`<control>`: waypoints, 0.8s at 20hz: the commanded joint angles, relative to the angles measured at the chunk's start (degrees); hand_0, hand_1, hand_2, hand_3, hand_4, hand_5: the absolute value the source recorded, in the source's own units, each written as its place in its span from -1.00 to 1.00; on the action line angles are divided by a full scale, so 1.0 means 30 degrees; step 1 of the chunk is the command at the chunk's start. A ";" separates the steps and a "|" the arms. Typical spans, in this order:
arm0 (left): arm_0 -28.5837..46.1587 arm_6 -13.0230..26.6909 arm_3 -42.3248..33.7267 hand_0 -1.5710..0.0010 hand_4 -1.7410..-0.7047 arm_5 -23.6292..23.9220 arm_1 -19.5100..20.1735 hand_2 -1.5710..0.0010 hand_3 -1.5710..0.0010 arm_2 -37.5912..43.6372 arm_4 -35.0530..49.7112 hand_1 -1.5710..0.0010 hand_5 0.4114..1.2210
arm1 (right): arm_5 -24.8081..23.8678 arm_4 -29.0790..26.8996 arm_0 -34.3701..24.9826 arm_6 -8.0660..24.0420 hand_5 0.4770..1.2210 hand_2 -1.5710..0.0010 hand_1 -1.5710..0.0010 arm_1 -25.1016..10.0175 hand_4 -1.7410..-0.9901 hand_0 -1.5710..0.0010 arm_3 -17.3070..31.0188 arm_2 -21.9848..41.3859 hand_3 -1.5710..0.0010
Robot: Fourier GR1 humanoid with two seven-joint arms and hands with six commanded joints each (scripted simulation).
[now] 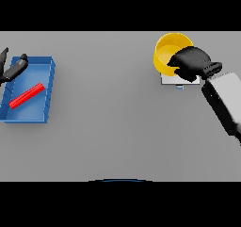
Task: Pick up the red beaker and tilt it to pour out 1 green nut into yellow bowl. Pick up the yellow bowl and place it on the metallic measuring scale.
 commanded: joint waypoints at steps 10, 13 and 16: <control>0.0021 0.0410 0.0069 1.00 0.96 -0.0030 0.0090 1.00 1.00 -0.0128 -0.0105 1.00 -0.26 | -0.1582 0.0196 -0.1144 -0.0540 1.00 -0.81 -1.00 0.1151 -1.00 -1.00 0.5406 -0.1119 -0.72; 0.0255 0.0278 -0.0182 1.00 0.95 0.0206 -0.0016 1.00 1.00 -0.0161 -0.0062 1.00 -0.26 | -0.1438 0.0038 -0.1119 -0.0773 1.00 -0.76 -1.00 0.1379 -1.00 -0.94 0.6229 -0.1423 -0.83; -0.0010 0.0390 -0.0009 1.00 0.96 -0.0107 -0.0009 1.00 1.00 -0.0125 -0.0007 1.00 -0.25 | -0.1379 0.0096 -0.1275 -0.1256 1.00 -0.75 -1.00 0.1338 -1.00 -0.79 0.6671 -0.1550 -0.82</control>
